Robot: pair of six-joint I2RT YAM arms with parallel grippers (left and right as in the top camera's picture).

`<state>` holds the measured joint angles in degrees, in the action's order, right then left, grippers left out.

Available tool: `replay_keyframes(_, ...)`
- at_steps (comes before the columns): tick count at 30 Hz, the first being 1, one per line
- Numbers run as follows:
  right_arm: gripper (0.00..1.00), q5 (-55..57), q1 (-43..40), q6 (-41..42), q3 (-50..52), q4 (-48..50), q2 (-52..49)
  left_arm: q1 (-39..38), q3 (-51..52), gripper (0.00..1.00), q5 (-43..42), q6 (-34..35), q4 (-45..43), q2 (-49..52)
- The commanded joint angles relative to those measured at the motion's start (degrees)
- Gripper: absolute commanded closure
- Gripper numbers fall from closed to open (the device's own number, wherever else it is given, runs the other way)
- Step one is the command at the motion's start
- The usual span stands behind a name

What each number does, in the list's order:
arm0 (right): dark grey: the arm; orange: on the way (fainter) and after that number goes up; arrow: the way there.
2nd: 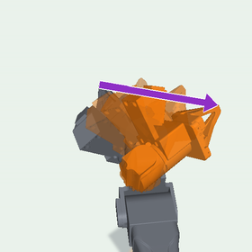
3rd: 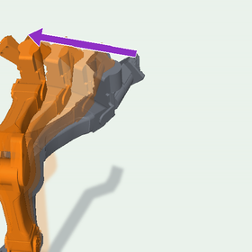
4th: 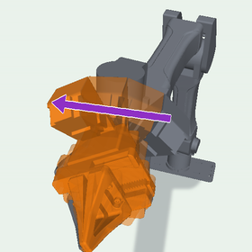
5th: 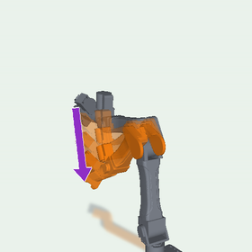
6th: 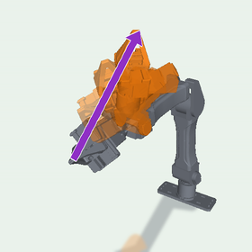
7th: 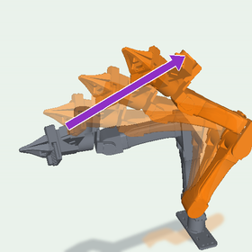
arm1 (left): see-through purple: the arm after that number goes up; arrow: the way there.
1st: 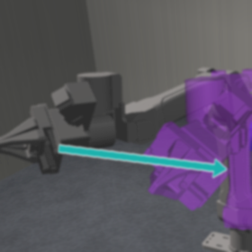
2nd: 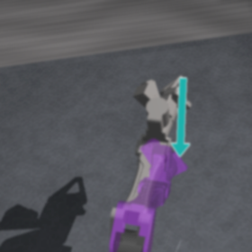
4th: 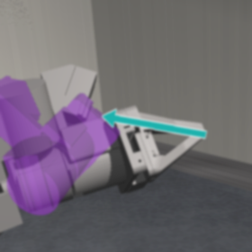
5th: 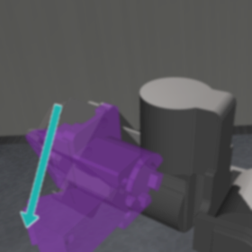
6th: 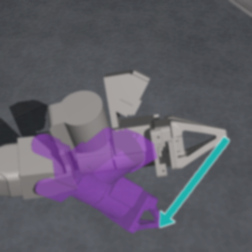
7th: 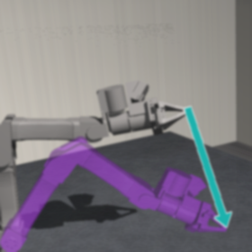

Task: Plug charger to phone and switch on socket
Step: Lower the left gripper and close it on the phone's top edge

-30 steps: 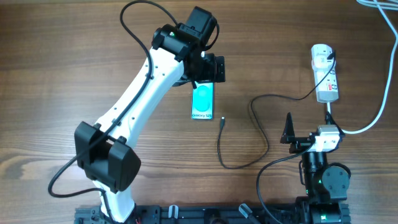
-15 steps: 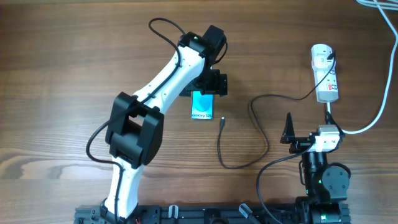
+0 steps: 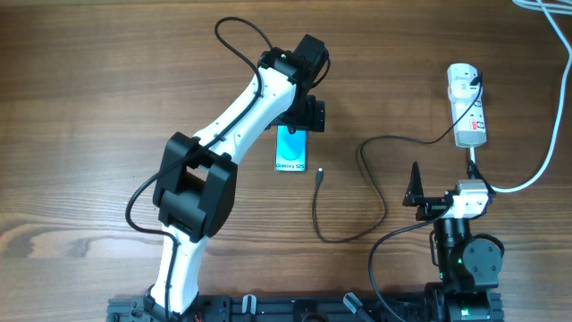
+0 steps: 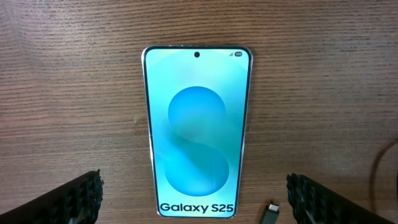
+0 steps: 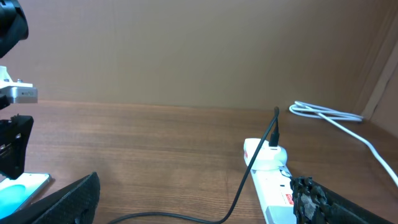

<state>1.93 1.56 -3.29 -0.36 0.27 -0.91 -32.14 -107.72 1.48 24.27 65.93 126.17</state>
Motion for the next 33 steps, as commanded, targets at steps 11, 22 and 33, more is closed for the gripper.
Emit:
replay_keyframes(11, 0.00, -0.5, -0.3, 0.5, 0.1, 0.2, 0.3, 0.1, 0.3, 0.00, 1.0, -0.9, -1.1, 3.0)
replay_keyframes(22, 0.00, -0.5, -0.3, 0.4, 0.1, 0.2, 0.3, 0.1, 0.3, 0.00, -0.3, -1.3, -1.2, 4.8)
replay_keyframes(33, 0.00, -0.5, -0.3, 0.4, 0.1, 0.2, 0.3, 0.1, 0.3, 0.00, -0.9, -1.0, -1.2, 4.9)
